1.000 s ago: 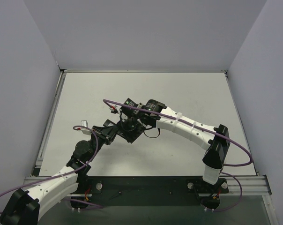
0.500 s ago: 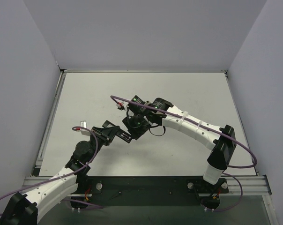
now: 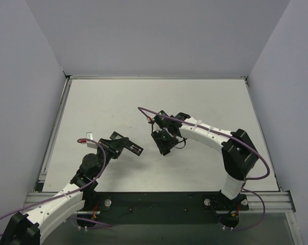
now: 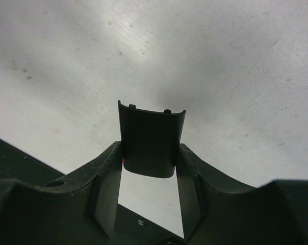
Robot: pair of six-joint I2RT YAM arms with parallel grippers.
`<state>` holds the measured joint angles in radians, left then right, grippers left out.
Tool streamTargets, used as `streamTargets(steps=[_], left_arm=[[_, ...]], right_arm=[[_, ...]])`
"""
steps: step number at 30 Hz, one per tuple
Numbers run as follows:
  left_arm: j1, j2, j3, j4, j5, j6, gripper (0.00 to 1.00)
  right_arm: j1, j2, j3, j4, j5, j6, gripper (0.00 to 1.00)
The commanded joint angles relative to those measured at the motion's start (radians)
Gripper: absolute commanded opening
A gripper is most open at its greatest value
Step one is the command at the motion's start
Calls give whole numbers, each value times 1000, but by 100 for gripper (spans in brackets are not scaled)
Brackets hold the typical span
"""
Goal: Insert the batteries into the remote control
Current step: Place the battery cover at the center of the board.
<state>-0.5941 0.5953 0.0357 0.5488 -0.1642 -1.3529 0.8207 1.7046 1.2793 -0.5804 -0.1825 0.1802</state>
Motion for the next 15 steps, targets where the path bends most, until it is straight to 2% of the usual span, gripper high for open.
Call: streamTargets(steps=[1, 4, 6, 7, 8, 10, 11, 15], left_arm=[[-1, -12, -111, 39, 11, 2, 0], [-1, -15, -114, 42, 12, -8, 0], [-1, -14, -112, 43, 14, -12, 0], [-1, -15, -112, 45, 17, -17, 0], [-1, -12, -112, 46, 18, -17, 0], [-1, -11, -109, 51, 25, -20, 0], [-1, -11, -109, 57, 28, -23, 0], [-1, -3, -106, 83, 41, -31, 0]], right_arm=[[-8, 69, -54, 103, 26, 16, 26], [-8, 113, -72, 119, 40, 18, 30], [-8, 130, -83, 120, 44, 16, 37], [-8, 130, -87, 119, 46, 19, 41], [-6, 121, -89, 119, 46, 18, 53], [-11, 99, -95, 117, 43, 18, 64], [-15, 67, -95, 119, 35, 19, 73], [-46, -46, -97, 128, -79, 30, 81]])
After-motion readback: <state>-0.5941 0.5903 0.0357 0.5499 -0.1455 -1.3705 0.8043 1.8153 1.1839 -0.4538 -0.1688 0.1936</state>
